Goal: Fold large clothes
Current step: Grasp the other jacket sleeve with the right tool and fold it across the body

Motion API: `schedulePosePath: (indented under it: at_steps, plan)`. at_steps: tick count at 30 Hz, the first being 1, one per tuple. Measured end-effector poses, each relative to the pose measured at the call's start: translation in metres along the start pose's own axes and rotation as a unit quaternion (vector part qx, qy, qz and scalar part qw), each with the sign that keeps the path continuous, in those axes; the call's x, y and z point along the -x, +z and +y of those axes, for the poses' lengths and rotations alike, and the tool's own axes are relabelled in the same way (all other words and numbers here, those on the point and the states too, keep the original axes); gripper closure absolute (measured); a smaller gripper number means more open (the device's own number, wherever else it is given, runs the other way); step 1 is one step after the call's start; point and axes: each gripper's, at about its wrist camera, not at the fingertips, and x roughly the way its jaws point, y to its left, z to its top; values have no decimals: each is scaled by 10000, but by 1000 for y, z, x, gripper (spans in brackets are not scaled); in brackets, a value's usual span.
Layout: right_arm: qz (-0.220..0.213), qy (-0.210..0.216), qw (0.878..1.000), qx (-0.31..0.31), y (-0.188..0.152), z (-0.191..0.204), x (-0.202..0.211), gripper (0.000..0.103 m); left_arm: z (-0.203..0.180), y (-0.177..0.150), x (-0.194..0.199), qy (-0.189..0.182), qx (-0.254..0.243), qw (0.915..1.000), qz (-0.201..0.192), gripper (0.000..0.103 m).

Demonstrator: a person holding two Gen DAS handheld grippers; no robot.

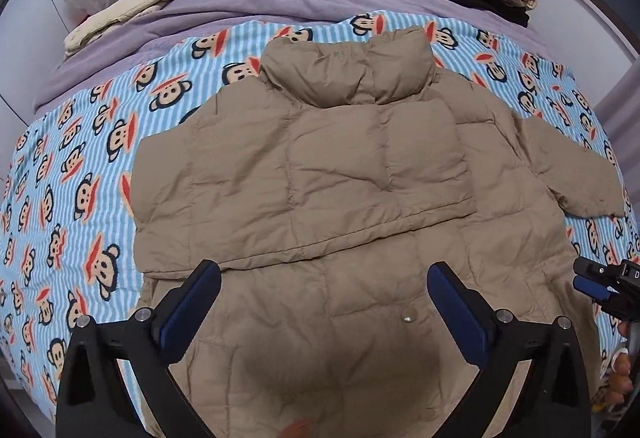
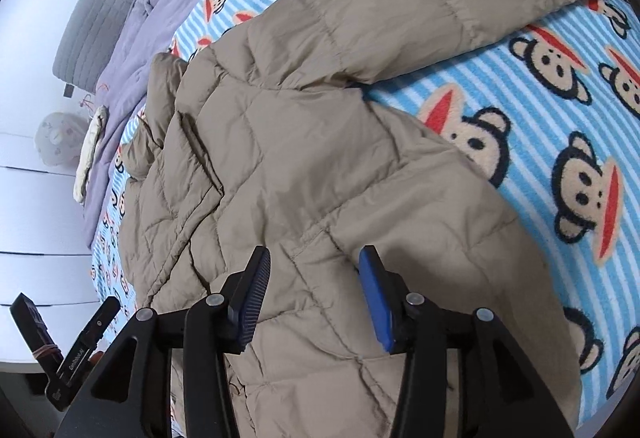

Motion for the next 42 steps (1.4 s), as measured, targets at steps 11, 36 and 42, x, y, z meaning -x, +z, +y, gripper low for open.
schedulePosePath:
  at_steps: [11,36,42]
  plan:
    - [-767,795,9901,-871,53,-81,40,0,-59,3,-6,50,-176,9995,257,0]
    - [-1576,2764,8636,-3912,190,-256,13,14,-101,19,-23,211,-4,9983,551,0]
    - [-1340,3075,8620,-3800,200,-239,10,95,-77,25,-17,332,200,9983,438,0]
